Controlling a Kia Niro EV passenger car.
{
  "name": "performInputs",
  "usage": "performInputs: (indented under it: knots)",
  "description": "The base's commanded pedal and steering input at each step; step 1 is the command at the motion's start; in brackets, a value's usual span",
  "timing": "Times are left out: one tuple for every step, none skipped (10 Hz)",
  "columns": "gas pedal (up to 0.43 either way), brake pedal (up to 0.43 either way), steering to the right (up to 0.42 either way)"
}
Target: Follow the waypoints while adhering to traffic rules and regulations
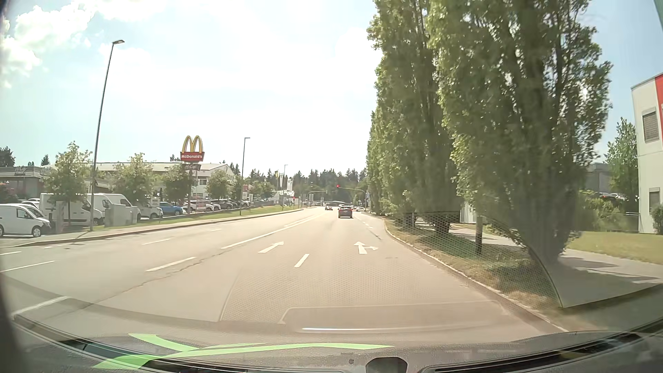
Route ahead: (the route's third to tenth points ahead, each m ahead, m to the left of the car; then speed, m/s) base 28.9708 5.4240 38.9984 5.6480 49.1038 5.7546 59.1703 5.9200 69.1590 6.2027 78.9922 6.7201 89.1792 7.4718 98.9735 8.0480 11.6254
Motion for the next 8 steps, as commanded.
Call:
performInputs:
  knots:
    - [0.118, 0.0, 0.002]
    - [0.118, 0.0, 0.002]
    - [0.118, 0.0, 0.002]
    - [0.118, 0.0, 0.002]
    - [0.118, 0.0, 0.002]
    - [0.118, 0.0, 0.003]
    - [0.118, 0.0, 0.003]
    - [0.118, 0.0, 0.003]
